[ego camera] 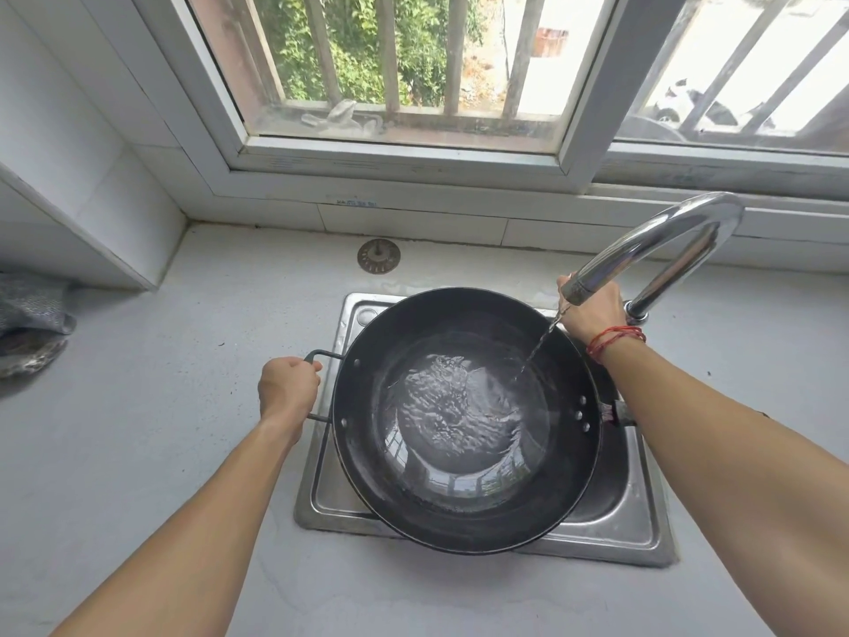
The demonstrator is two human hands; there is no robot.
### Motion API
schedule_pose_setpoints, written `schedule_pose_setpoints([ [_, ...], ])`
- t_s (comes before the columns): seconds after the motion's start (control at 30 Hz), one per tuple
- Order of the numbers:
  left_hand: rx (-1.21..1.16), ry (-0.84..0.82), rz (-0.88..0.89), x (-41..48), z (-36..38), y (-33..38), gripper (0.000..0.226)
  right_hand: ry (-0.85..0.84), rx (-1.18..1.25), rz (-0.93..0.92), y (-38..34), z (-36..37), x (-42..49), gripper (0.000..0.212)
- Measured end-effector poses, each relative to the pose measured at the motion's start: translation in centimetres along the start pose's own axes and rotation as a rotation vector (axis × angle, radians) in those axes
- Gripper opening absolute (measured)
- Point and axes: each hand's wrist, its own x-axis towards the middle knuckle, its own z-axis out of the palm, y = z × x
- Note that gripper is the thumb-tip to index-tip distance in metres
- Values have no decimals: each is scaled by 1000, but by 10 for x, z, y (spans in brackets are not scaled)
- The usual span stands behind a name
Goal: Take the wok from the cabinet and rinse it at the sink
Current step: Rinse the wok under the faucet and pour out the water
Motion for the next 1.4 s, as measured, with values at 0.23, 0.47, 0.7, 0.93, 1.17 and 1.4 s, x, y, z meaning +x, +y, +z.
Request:
schedule_pose_setpoints([
  [0.23,-22,2,2,6,1,-5,28,1,-22,2,3,3,4,26],
  [0.47,-10,12,15,12,2,-10,27,-9,-23,-8,5,3,5,17],
  [0.7,3,18,20,15,3,-11,24,-8,-84,9,7,2,3,21],
  [0.93,-14,6,37,18,4,-13,22,-3,-180,-23,28,-5,-17,35],
  [1.17,-24,-38,33,18,1,-13,24,-1,-181,-14,59,-22,-49,30],
  [1.4,32,-35,110,14,-1,-12,19,-12,-176,126,96,-39,-89,34],
])
